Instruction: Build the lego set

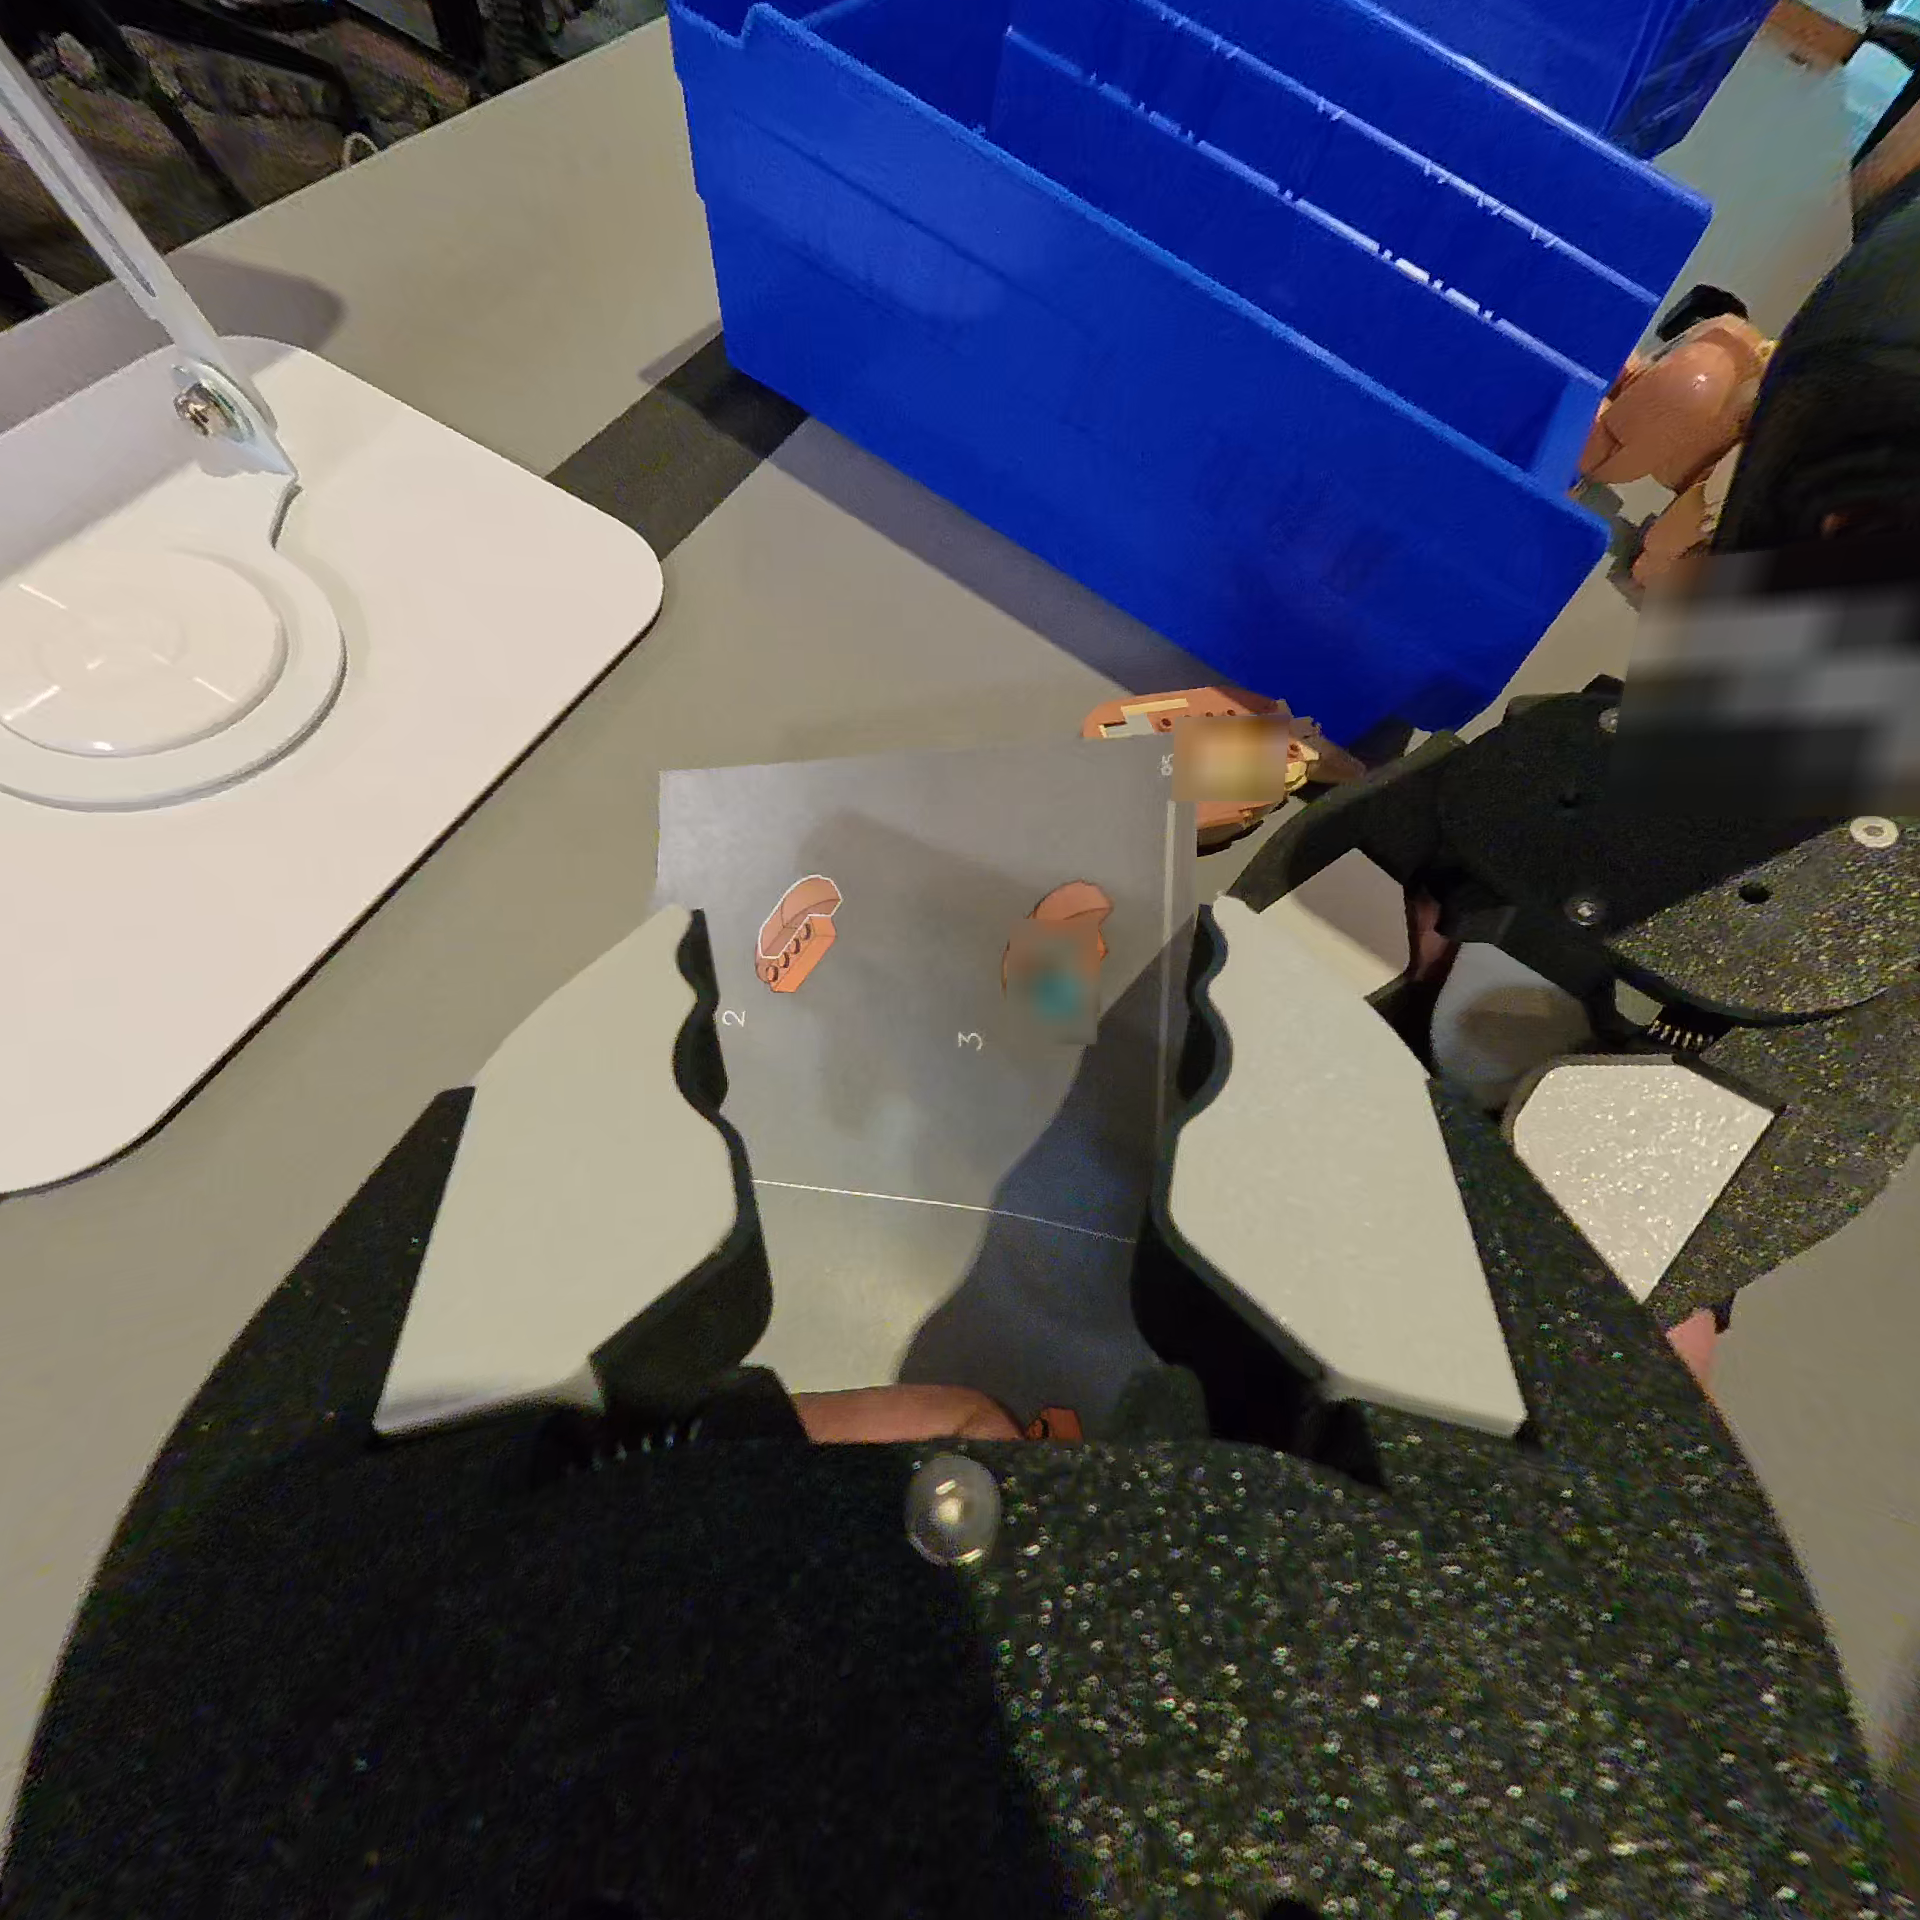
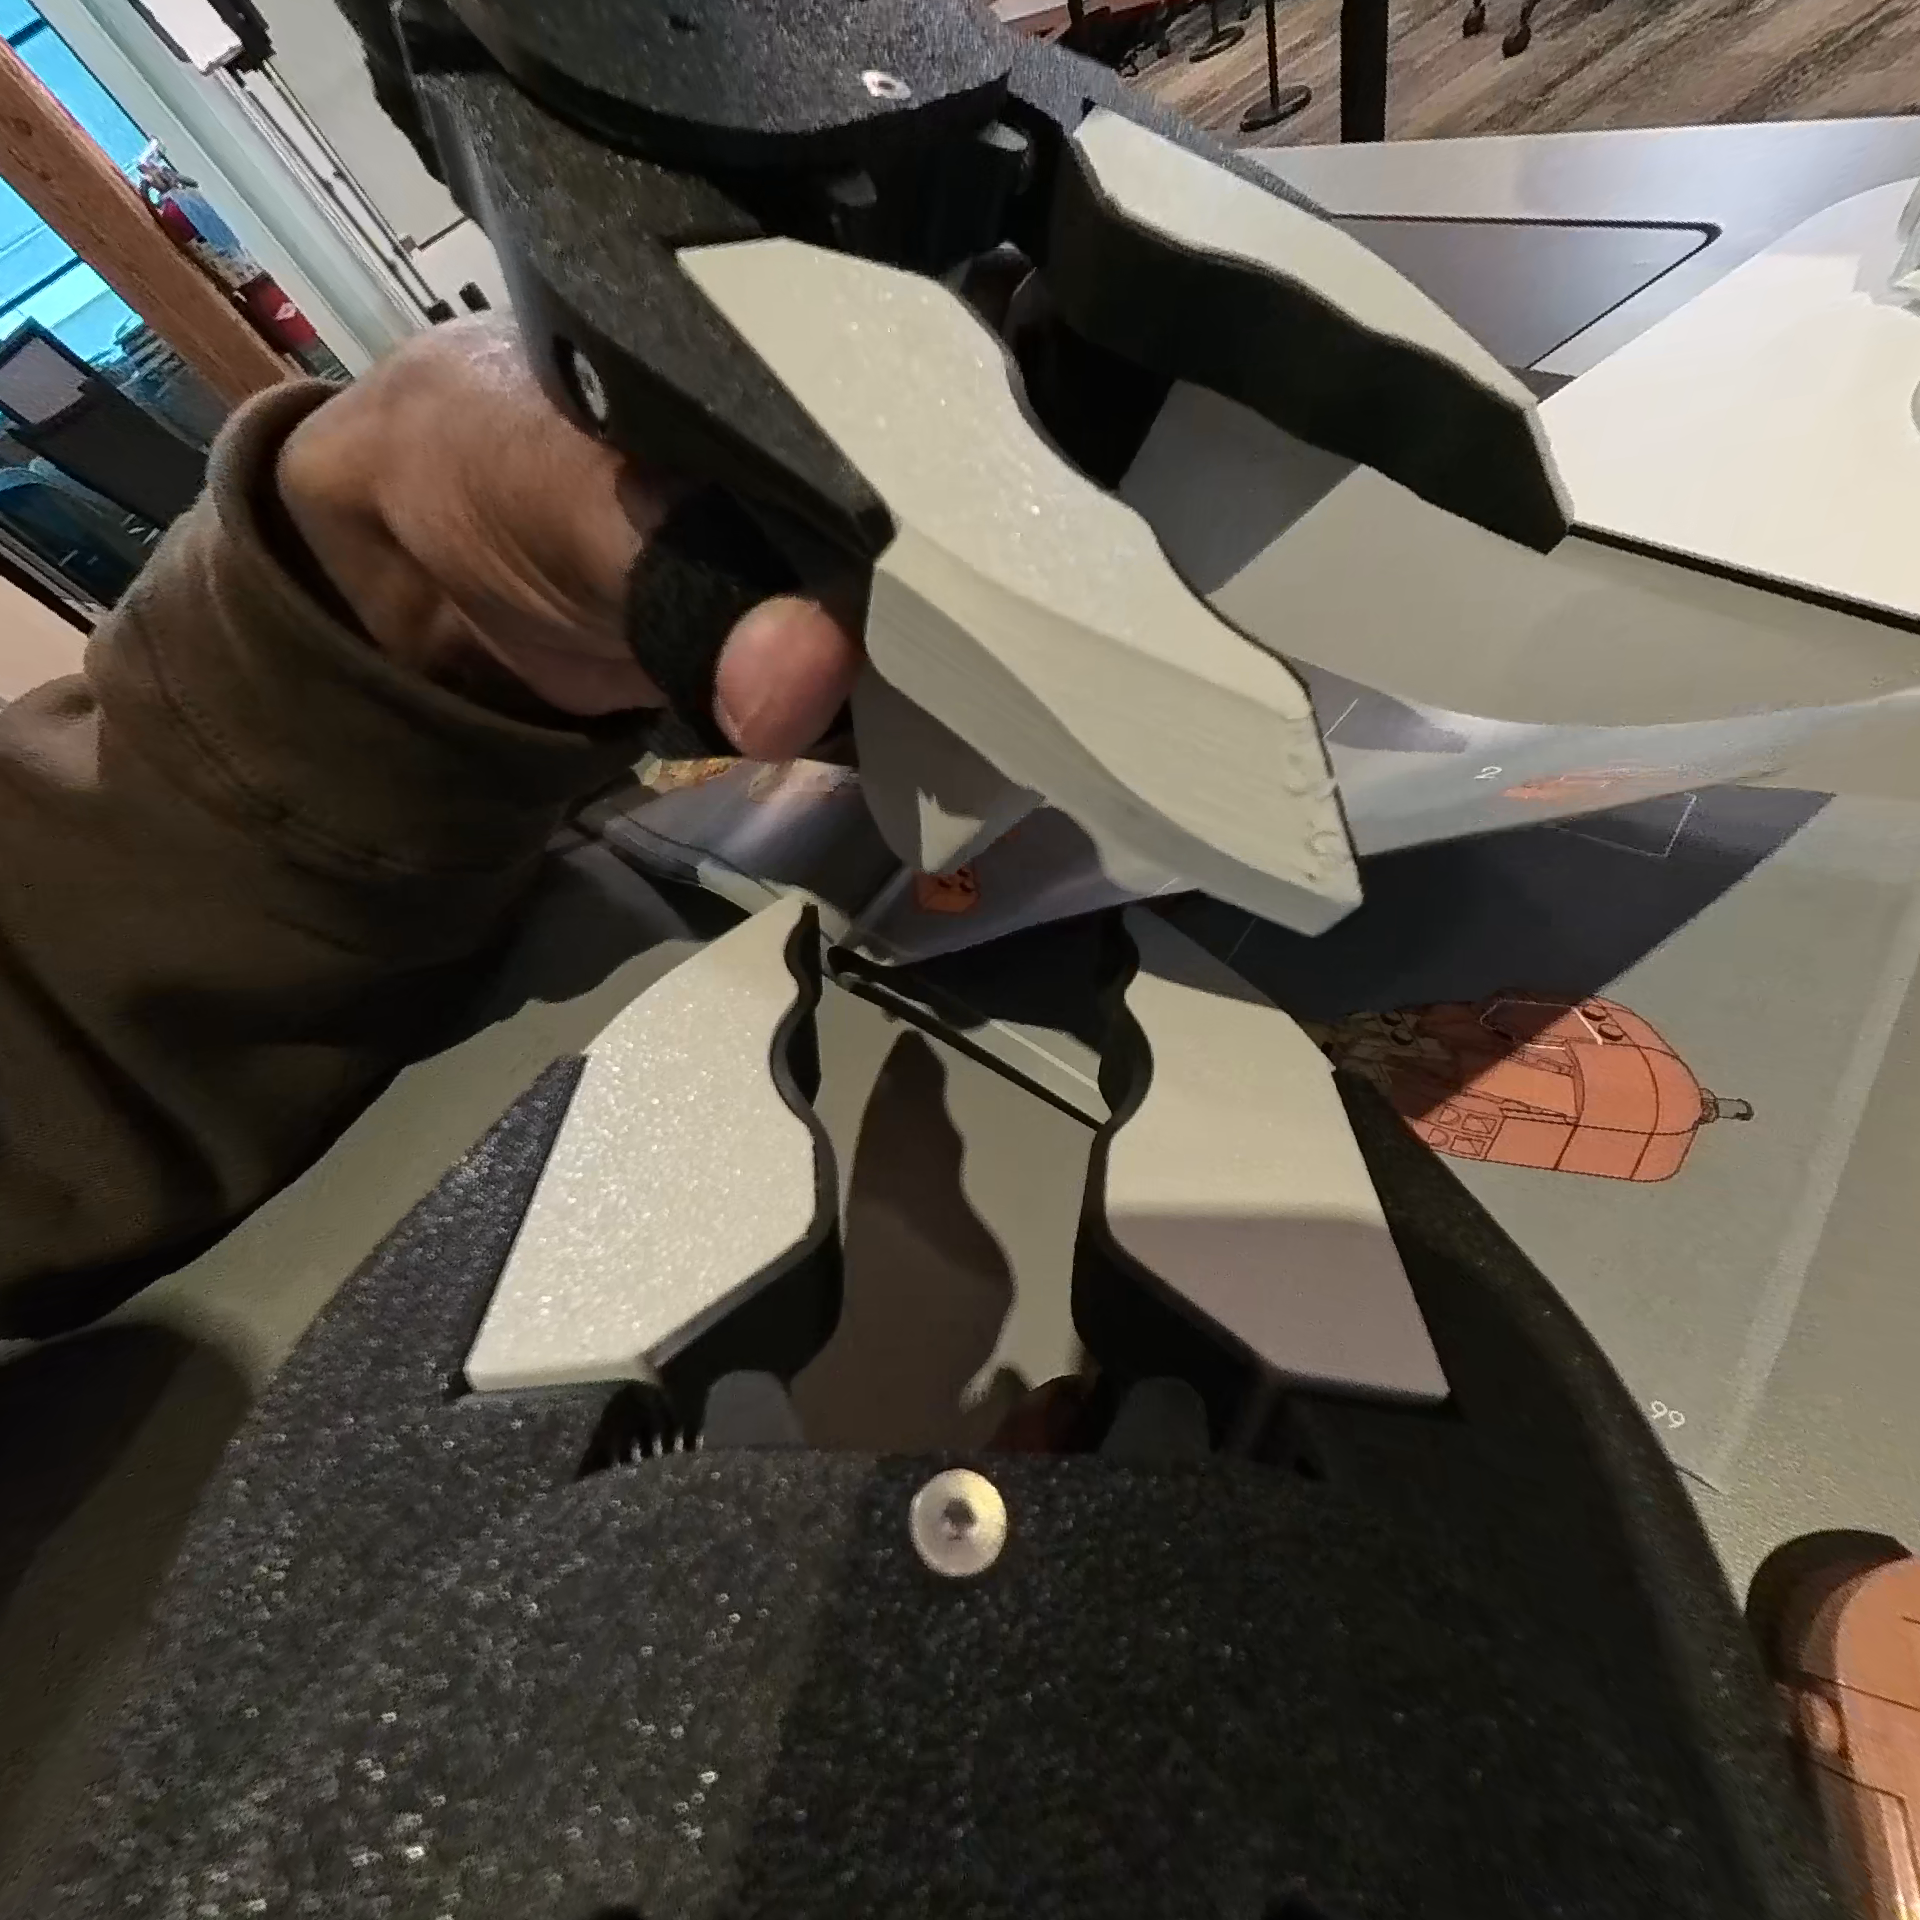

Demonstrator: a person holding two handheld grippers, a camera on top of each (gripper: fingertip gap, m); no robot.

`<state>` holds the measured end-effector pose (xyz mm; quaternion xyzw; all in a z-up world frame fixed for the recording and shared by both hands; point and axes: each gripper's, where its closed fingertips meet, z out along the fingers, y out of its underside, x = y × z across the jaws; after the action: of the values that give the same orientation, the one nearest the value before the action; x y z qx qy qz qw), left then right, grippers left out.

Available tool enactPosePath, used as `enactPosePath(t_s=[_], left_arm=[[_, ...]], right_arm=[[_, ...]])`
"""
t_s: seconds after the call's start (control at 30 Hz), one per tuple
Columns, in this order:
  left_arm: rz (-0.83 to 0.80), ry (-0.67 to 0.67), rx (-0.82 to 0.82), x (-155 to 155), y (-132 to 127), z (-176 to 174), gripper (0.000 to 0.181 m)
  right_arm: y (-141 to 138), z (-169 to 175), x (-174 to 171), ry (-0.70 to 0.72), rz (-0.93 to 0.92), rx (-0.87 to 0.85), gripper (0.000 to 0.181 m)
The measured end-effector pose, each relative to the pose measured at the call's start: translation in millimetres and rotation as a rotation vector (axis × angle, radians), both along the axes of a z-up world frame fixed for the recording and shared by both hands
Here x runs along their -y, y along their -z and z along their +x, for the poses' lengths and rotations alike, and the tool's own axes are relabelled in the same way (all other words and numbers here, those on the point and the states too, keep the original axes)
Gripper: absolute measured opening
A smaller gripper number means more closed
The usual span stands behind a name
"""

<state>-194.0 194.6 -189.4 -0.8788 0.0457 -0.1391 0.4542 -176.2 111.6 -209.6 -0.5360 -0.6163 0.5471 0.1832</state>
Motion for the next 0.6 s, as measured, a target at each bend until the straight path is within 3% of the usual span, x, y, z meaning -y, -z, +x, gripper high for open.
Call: enactPosePath(t_s=[0.6], left_arm=[[-0.02,-0.006,-0.075,-0.8,3.4,0.9,0.087]], right_arm=[[0.6,-0.2,-0.3,0.0,0.0,0.001,0.052]])
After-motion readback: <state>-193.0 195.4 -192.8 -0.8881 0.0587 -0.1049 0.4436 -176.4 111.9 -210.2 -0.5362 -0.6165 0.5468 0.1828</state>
